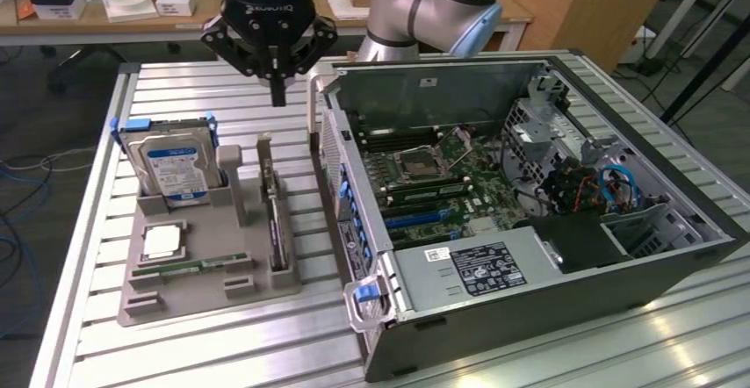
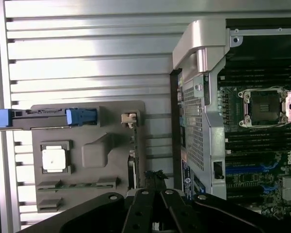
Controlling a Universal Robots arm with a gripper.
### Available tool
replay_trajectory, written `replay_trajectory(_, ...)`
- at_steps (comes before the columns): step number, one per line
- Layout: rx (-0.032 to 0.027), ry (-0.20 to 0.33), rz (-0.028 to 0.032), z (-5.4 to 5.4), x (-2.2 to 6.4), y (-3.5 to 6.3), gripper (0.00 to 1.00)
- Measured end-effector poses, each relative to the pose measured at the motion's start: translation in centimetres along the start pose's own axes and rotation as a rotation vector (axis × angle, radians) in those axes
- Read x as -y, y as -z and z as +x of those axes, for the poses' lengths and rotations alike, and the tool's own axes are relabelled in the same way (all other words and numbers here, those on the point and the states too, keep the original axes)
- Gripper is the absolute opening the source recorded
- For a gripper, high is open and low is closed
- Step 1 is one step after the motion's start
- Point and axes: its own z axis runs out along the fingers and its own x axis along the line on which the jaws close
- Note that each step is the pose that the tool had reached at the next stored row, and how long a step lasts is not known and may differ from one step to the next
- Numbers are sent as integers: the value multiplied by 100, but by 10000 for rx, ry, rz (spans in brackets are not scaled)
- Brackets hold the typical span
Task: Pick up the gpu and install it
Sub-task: 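Reach for the gpu, then pick up the gpu and move the gpu toward the slot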
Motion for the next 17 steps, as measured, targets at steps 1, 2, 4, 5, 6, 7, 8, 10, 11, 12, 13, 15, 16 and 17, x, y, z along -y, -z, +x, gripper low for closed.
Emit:
replay_trajectory(1, 1, 0, 0, 20, 1, 0, 11)
replay_trajectory(2, 0, 1, 0, 36, 3, 1, 11)
replay_trajectory(4, 0, 0, 0, 111, 8, 2, 11)
replay_trajectory(5, 0, -1, 0, 129, 9, 3, 11)
replay_trajectory(6, 0, -1, 0, 147, 11, 3, 11)
replay_trajectory(7, 0, -1, 0, 163, 12, 3, 11)
replay_trajectory(8, 1, -1, 0, 177, 13, 3, 11)
replay_trajectory(10, 0, -1, 0, 196, 14, 4, 11)
replay_trajectory(11, 0, -1, 0, 196, 15, 4, 11)
replay_trajectory(12, 0, 0, 0, 196, 15, 4, 11)
replay_trajectory(13, 0, 0, 0, 196, 15, 4, 11)
replay_trajectory(15, 0, 0, 0, 196, 15, 4, 11)
replay_trajectory(16, 0, 0, 1, 196, 15, 4, 11)
replay_trajectory(17, 0, 0, 0, 196, 15, 4, 11)
